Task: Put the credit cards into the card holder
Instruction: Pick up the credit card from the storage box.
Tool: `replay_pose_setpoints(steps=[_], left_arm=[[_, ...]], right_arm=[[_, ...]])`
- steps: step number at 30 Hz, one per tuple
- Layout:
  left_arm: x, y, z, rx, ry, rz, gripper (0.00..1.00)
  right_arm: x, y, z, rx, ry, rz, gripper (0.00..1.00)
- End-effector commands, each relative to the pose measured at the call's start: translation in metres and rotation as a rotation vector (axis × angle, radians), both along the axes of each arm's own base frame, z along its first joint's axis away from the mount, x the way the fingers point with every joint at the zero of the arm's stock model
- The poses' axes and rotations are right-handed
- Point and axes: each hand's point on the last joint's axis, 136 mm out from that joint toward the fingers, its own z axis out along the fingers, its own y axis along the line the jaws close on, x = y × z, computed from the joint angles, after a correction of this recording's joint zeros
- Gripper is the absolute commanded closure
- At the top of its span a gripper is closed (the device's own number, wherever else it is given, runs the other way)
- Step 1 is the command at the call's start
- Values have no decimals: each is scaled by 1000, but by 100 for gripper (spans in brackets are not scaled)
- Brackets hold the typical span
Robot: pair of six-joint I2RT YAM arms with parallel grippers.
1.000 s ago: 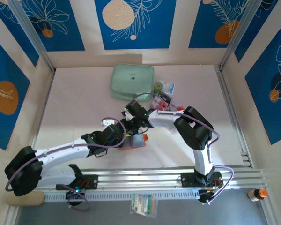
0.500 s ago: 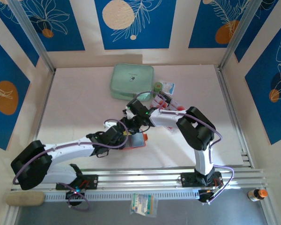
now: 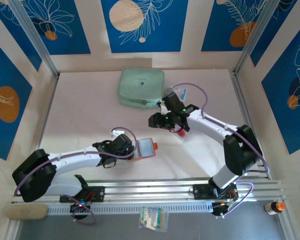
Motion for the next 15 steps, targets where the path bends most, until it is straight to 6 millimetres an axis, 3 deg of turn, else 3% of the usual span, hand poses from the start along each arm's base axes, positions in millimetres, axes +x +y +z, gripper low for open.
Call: replay_pose_setpoints(steps=[1, 5, 15], left_arm=[[0, 7, -4, 29, 4, 15, 2], [0, 7, -3, 27, 3, 16, 2], [0, 7, -2, 21, 4, 16, 2]], right_arm=[[-15, -62, -24, -307, -14, 52, 49], [-12, -93, -26, -464, -48, 62, 51], [-2, -121, -31, -639, -79, 50, 53]])
